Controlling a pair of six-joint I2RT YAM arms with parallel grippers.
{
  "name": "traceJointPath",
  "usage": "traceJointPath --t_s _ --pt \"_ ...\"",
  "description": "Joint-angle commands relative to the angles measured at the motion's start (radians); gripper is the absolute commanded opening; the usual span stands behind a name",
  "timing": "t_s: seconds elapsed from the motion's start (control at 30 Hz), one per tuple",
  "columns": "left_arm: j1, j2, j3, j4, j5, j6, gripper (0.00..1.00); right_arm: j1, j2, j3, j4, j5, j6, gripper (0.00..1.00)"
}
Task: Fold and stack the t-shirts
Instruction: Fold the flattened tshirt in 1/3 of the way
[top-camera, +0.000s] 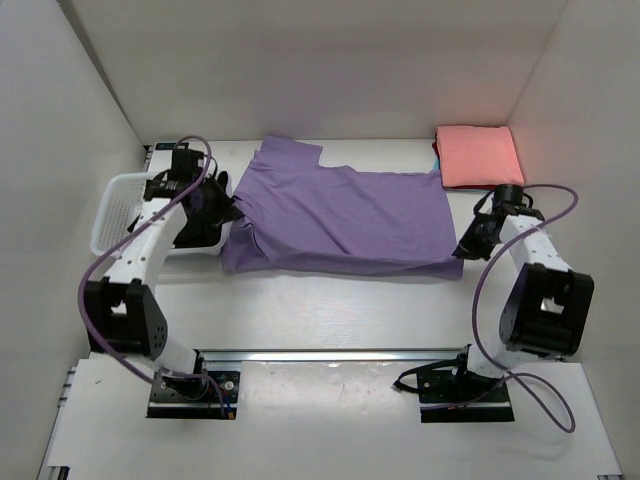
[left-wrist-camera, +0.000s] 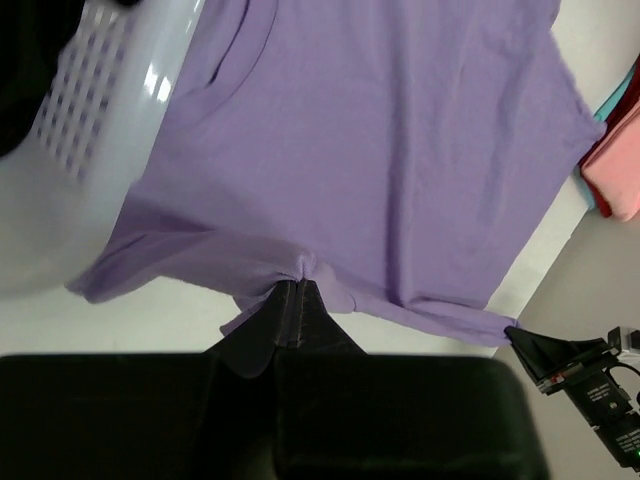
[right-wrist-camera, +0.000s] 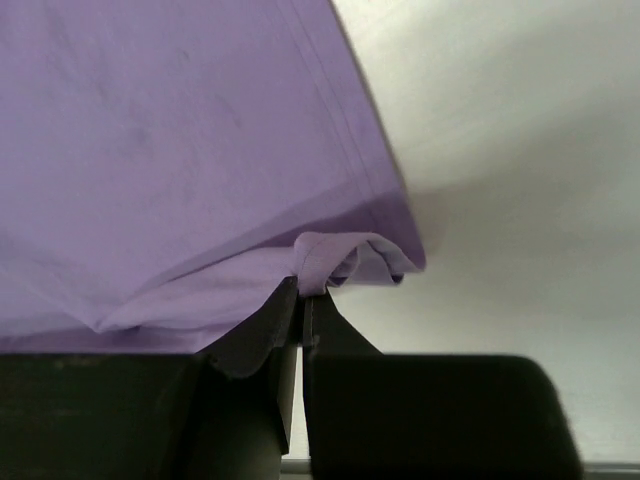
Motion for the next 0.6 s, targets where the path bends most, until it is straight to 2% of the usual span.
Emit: traceJointPath --t_s 0.0,0.3,0.33,0.37,0.4,0.43,0.47,0.57 --pt "0.015 0.057 0.125 0.023 -0.029 0.023 0.0 0.0 0.091 0.115 0.038 -0.03 -0.027 0.0" --pt "0.045 0.293 0.362 -0.032 -0.054 0.043 0.0 0.063 0.355 0.378 -0.011 -0.052 -0.041 0.0" --pt "0.045 0.308 0.383 -0.042 -0.06 0.049 0.0 0.066 0.387 0.414 -0.014 -0.056 -0.044 0.05" --pt "0.048 0.339 0.414 -0.039 -0.058 0.047 0.07 0.075 0.41 0.448 -0.028 -0.044 -0.047 0.14" --pt "0.055 0.361 0.425 -0.051 -0.051 0.047 0.19 0.089 0.419 0.458 -0.048 -0.021 -0.051 0.21" --pt "0.056 0.383 0.458 -0.046 -0.047 0.053 0.24 0.1 0.423 0.494 -0.046 -0.006 -0.061 0.25" --pt "0.059 0.391 0.481 -0.045 -0.037 0.047 0.25 0.106 0.421 0.51 -0.043 0.02 -0.068 0.32" --pt "0.05 0.427 0.535 -0.052 -0.038 0.049 0.3 0.112 0.395 0.519 -0.028 0.052 -0.068 0.36"
